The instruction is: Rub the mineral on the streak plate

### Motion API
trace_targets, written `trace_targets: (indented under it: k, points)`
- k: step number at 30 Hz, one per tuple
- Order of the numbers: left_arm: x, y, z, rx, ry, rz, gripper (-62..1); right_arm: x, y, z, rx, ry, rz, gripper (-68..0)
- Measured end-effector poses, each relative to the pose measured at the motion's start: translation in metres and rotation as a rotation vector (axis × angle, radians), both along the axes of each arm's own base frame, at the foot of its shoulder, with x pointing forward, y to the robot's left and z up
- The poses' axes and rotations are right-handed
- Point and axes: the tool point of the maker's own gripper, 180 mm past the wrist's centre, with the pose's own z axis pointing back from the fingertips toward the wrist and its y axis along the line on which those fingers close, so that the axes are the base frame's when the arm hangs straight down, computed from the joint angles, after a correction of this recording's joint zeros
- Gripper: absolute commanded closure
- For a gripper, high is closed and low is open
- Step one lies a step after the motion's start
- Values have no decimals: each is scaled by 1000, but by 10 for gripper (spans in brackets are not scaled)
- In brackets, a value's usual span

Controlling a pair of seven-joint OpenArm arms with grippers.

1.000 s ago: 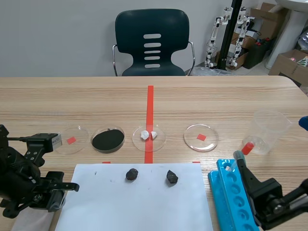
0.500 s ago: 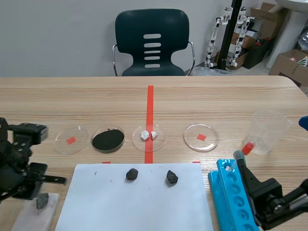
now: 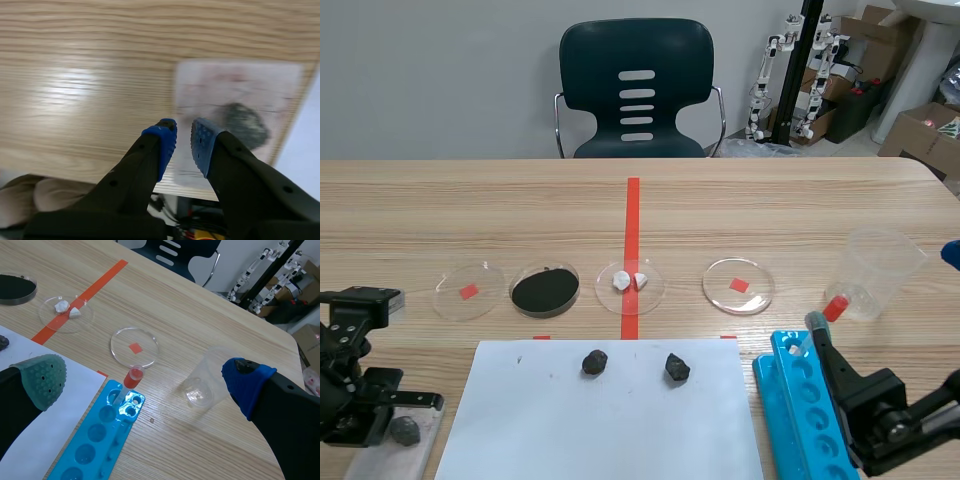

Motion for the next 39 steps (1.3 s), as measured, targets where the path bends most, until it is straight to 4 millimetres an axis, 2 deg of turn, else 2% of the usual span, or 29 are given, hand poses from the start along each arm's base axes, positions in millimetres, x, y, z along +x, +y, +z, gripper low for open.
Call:
trace_targets:
  k: [3,10,18,25,28,31,35,39]
  points:
    - [5,-21,0,-118,-26,-7,-113,0,0,0,0,0,0,-679]
    - [12,-49,4,-271,-71,-43,-113,0,0,0,0,0,0,-679]
    - [18,-41,4,-224,-104,-53,-113,0,0,0,0,0,0,-679]
    - [44,-37,15,-212,-268,-125,-113,0,0,0,0,0,0,-679]
    - [50,-34,27,-194,-349,-158,-113,0,0,0,0,0,0,-679]
    - [61,-40,46,-194,-477,-204,-113,0,0,0,0,0,0,-679]
    - [75,-59,78,-228,-702,-274,-113,0,0,0,0,0,0,-679]
    - [71,-81,105,-289,-873,-395,-113,0,0,0,0,0,0,-679]
